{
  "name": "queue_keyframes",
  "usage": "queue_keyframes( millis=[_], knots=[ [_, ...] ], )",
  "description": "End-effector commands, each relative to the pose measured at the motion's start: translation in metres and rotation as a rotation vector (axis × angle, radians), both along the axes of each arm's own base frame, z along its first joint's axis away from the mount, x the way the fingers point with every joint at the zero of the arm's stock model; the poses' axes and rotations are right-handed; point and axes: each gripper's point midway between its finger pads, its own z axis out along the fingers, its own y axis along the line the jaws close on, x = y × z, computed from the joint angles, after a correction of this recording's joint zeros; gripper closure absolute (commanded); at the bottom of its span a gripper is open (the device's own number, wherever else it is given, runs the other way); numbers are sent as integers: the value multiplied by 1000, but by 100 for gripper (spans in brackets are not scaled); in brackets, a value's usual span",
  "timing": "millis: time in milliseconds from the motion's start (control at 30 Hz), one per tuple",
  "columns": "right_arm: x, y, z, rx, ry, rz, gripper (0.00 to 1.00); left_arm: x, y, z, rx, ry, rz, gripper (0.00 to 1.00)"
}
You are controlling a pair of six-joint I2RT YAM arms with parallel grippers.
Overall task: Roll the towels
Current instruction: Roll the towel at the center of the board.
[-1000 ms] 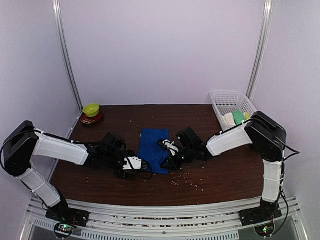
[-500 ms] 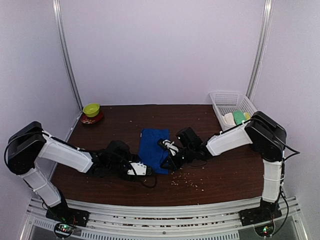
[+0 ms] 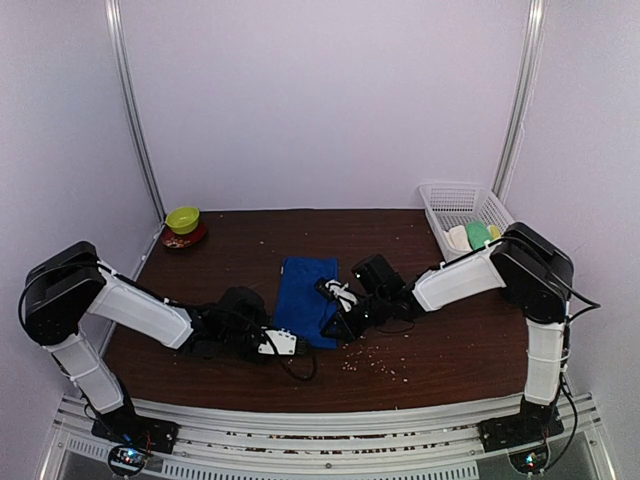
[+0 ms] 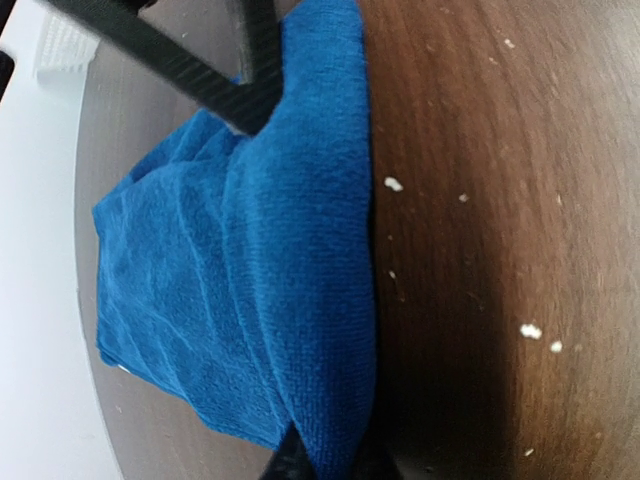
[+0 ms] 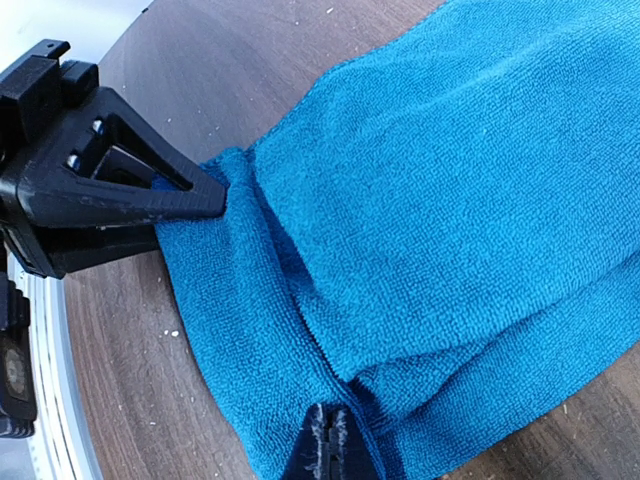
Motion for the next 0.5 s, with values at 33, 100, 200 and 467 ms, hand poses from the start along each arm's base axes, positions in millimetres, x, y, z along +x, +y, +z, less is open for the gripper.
queue_keyframes(
  millis=[33,100,200,467],
  knots=[
    [-10,-14,2,-71,-4,20,98,-5,-3,-1,-13,38,-1,100],
    [-7,-17,14,-77,-53,19,95,-9,-4,1,-17,60,-12,100],
    [0,-25,42,-83,-161,12,87,-19,-5,1,-18,116,-37,100],
    [-5,-68,108,-109,-629,-10,13,-36,-8,1,-24,270,-66,100]
  ],
)
